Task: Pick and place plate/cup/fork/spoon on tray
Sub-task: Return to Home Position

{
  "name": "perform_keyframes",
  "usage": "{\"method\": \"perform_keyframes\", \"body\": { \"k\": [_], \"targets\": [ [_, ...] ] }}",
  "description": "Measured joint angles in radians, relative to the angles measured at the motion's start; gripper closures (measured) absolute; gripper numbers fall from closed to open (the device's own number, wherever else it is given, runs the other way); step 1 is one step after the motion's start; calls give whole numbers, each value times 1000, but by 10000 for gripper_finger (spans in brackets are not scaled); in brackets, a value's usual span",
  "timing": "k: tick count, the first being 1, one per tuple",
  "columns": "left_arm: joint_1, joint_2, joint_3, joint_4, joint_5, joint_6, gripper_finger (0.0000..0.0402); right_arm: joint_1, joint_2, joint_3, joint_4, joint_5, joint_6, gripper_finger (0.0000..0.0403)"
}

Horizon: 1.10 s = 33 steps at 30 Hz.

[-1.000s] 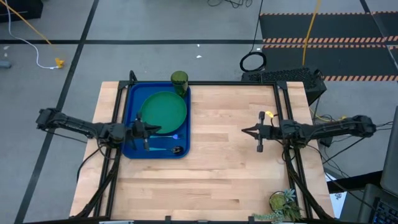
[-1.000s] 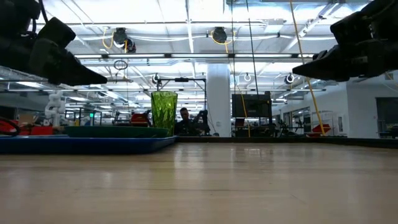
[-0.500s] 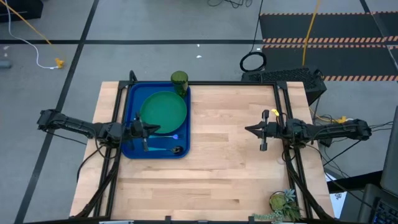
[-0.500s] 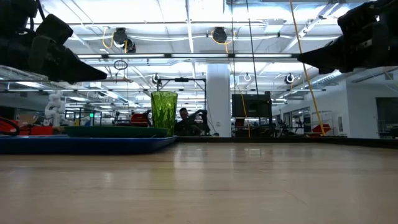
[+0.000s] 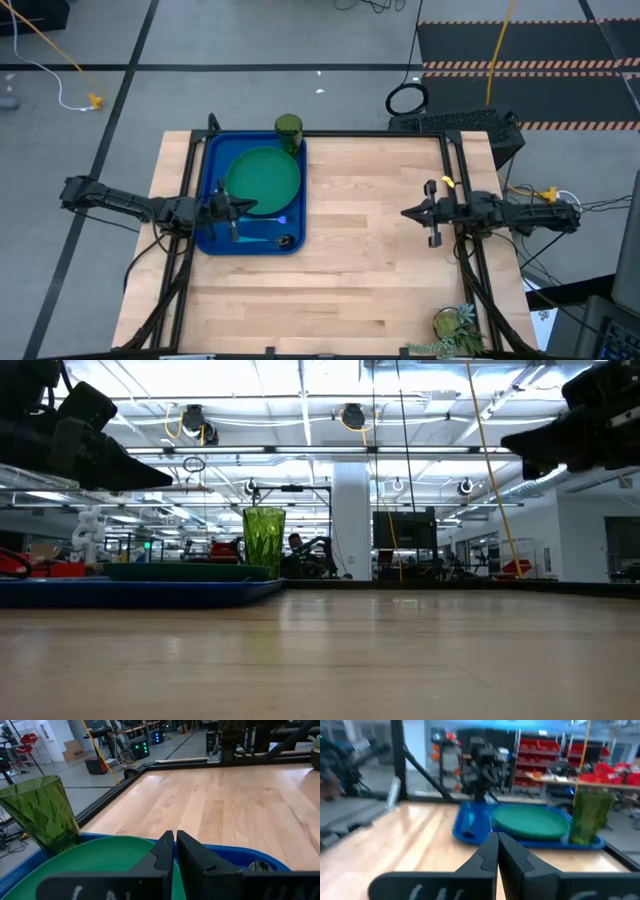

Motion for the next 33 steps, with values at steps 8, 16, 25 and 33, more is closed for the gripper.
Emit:
{"method": "perform_keyframes", "body": {
  "k": [8,16,25,33],
  "targets": [
    [0,-5,0,20,-2,-3,376,0,-10,-42,-5,-16,44,403],
    [0,-7,0,23,-2,-1,376,0,-7,-42,-10,-61,54,403],
    [0,-7,0,24,-2,47,376,0,-2,-44,0,-62,50,403],
    [0,-67,0,-36,45,41,376,0,-2,-44,7,-62,47,403]
  ]
}}
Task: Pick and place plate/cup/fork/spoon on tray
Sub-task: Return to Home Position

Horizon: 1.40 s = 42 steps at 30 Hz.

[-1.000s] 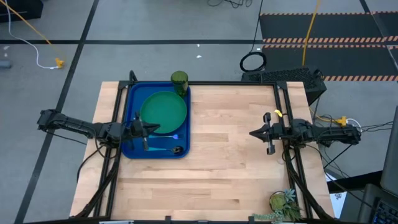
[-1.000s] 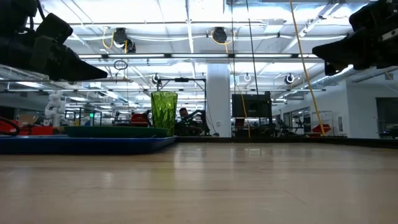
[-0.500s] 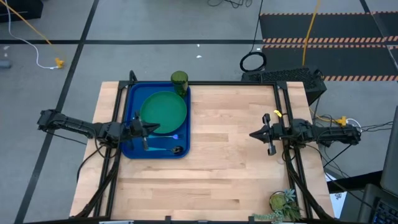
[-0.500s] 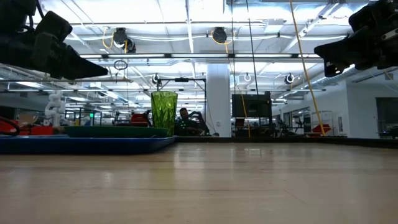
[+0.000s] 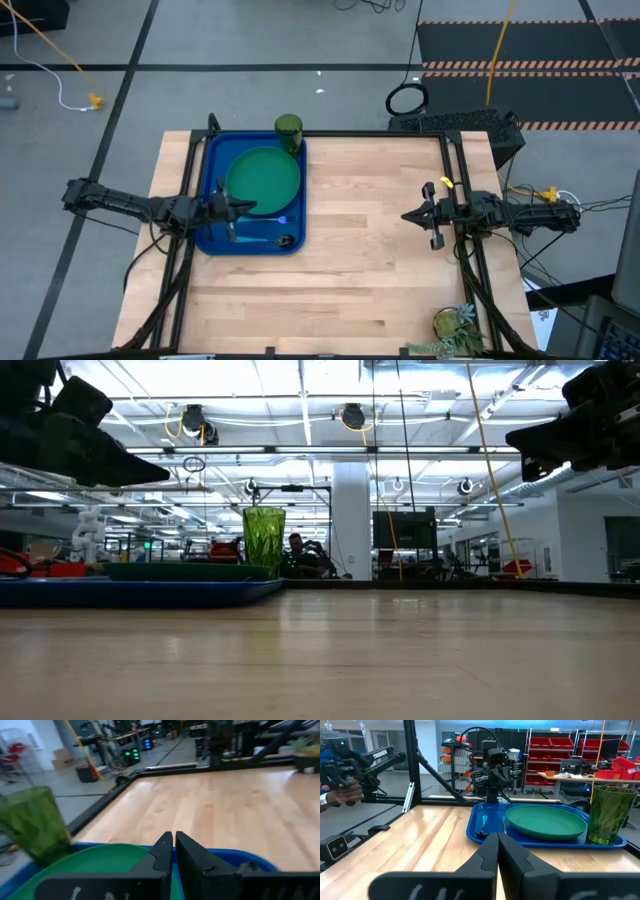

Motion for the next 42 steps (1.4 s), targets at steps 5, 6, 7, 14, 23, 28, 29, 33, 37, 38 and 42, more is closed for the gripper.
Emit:
{"method": "perform_keyframes", "body": {
  "k": [5,6,7,14,23,28,29,33,37,38,42],
  "targets": [
    [0,-66,0,-38,64,-10,376,0,0,0,3,0,0,403],
    [0,-79,0,-42,75,-1,376,0,0,0,3,0,0,403],
    [0,-92,0,-42,92,9,376,0,0,0,3,0,0,403],
    [0,-209,1,-125,173,11,376,0,0,0,4,0,0,403],
    [0,-305,1,-199,212,15,376,0,0,0,4,0,0,403],
    [0,-308,0,-200,246,17,376,0,0,0,4,0,0,403],
    [0,-308,0,-195,257,17,376,0,0,0,4,0,1,403],
    [0,-308,-22,-115,298,26,376,0,0,0,4,0,0,403],
    [0,-305,-34,-99,311,33,376,0,0,0,4,0,0,403],
    [0,-308,-34,-98,312,38,376,0,0,0,4,0,1,403],
    [0,-328,-34,-84,317,78,376,0,0,0,4,0,0,403]
  ]
}}
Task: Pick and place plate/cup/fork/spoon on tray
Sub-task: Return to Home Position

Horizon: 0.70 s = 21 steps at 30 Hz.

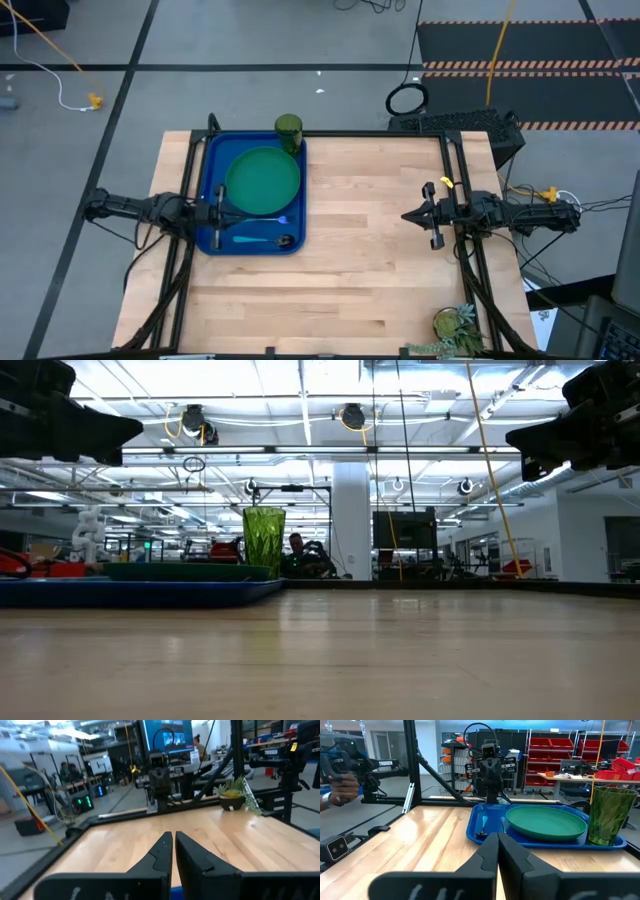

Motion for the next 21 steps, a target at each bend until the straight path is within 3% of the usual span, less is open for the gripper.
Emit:
{"method": "perform_keyframes", "body": {
  "k": [12,21],
  "targets": [
    [108,-7,0,16,12,46,376,0,0,0,0,0,0,403],
    [221,-7,0,-31,92,14,376,0,0,0,0,0,0,403]
  ]
}}
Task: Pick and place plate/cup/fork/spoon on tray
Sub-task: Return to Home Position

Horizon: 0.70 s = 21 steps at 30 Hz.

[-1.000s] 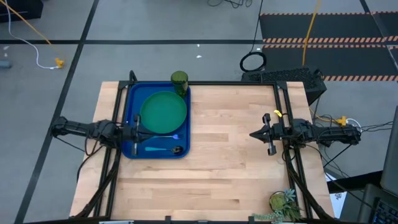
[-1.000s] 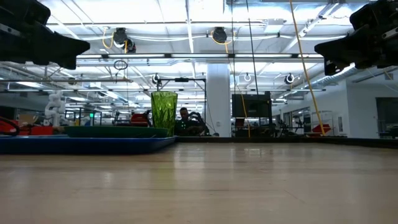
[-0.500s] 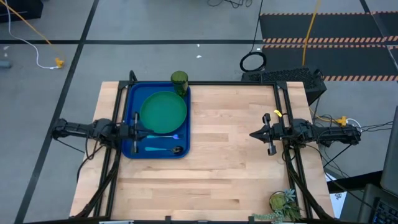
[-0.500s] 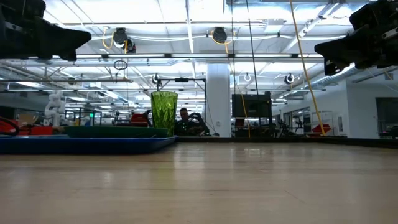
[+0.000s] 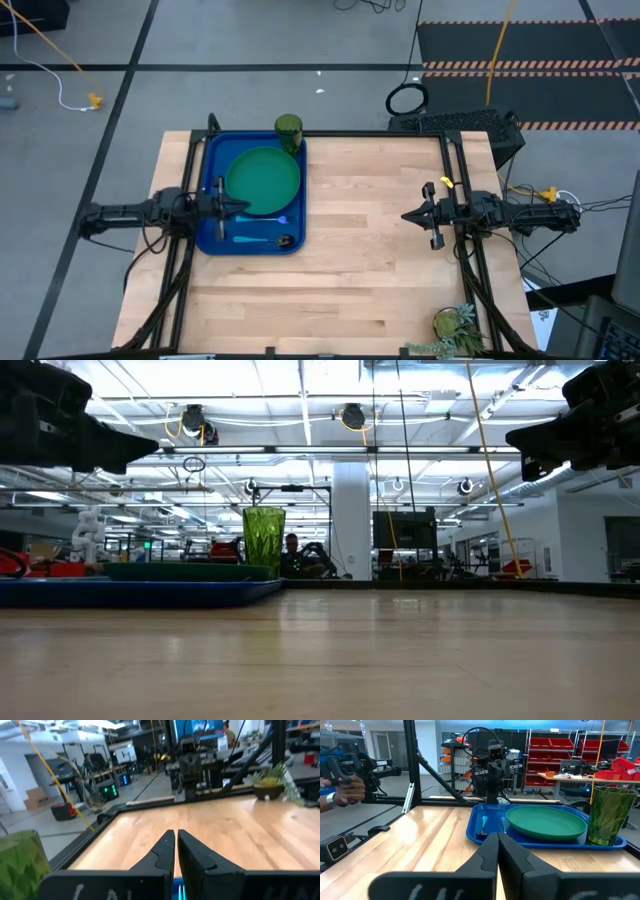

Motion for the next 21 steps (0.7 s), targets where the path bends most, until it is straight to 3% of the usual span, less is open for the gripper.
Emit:
{"method": "perform_keyframes", "body": {
  "k": [6,21],
  "targets": [
    [23,0,1,-26,70,-14,376,0,0,0,0,0,0,403],
    [21,0,1,-26,89,-11,376,0,0,0,0,0,0,403]
  ]
}}
